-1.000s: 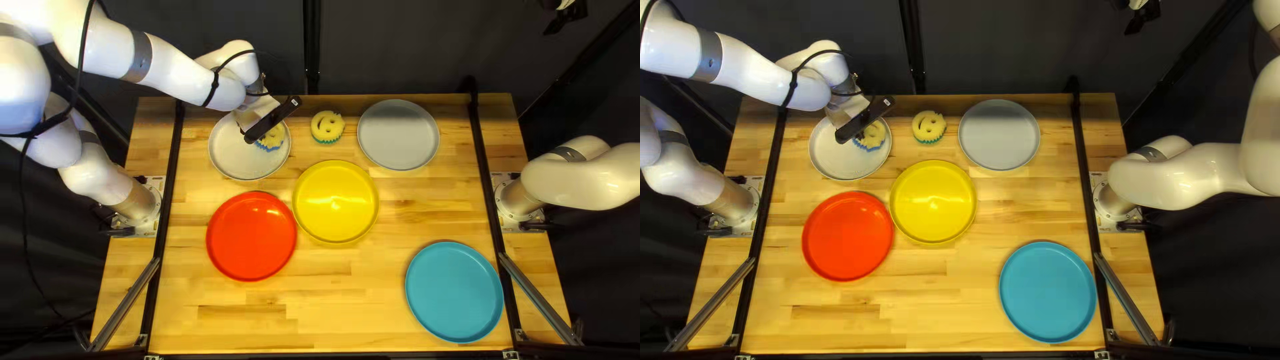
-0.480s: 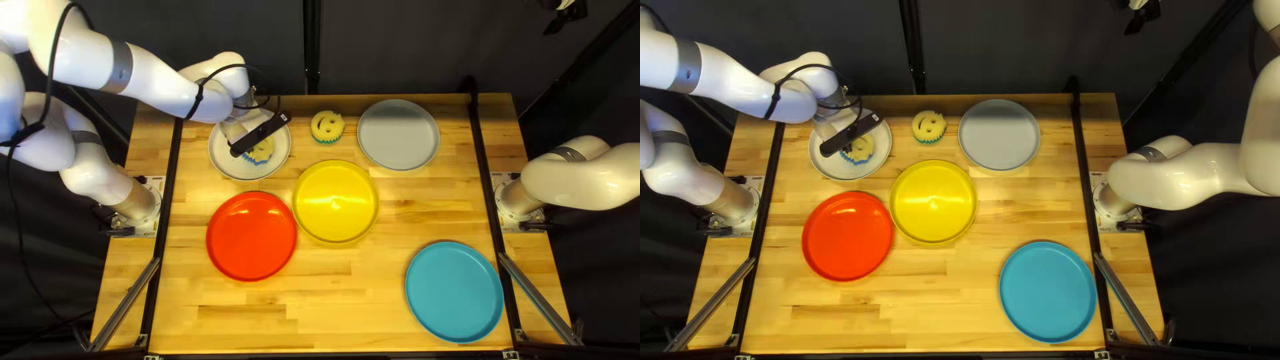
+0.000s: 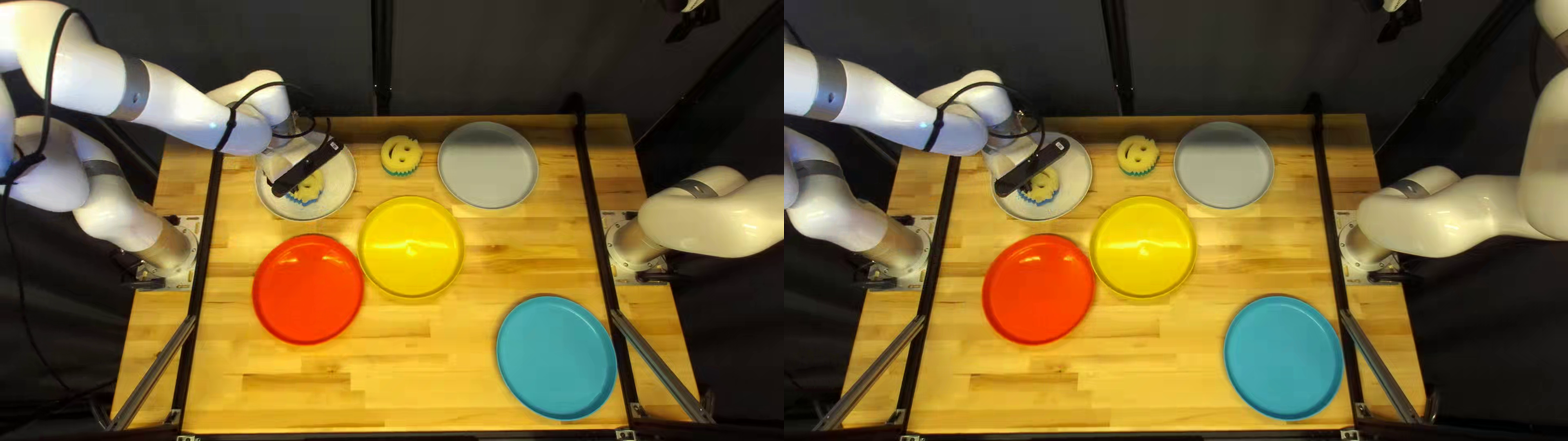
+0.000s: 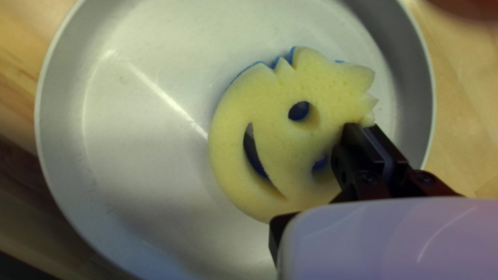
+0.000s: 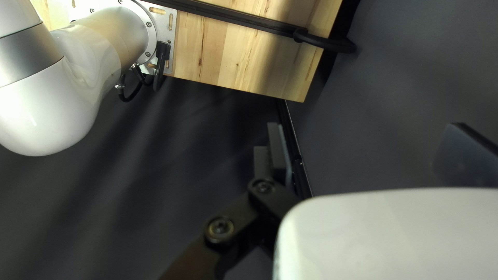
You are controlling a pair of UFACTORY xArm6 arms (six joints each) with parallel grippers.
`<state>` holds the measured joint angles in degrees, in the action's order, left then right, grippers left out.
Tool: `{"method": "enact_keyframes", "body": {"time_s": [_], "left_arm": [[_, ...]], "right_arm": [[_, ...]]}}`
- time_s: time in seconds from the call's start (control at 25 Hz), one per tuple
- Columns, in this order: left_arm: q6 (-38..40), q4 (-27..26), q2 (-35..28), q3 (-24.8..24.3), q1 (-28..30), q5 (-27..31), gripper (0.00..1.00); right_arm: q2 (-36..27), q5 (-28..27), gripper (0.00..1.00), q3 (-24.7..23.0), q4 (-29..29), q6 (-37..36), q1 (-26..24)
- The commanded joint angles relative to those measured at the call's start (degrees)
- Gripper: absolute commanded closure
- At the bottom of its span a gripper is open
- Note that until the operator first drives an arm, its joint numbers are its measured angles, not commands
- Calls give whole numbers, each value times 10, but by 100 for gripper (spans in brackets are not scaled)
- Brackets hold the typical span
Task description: Pick up sponge and scrub the plate
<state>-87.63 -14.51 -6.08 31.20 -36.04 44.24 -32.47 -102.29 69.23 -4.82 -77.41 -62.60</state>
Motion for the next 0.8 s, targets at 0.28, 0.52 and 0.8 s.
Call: {"method": "enact_keyframes", "body": {"time_s": [0.28, 0.52, 0.8], "left_arm": [[-24, 9, 43, 49, -39, 18, 100], [-27, -1, 17, 17, -32, 22, 100], [-12, -21, -32, -48, 4, 12, 100]], "right_arm": [[0, 0, 0, 0, 0, 0, 0], [0, 0, 0, 0, 0, 0, 0], [0, 0, 0, 0, 0, 0, 0]]}}
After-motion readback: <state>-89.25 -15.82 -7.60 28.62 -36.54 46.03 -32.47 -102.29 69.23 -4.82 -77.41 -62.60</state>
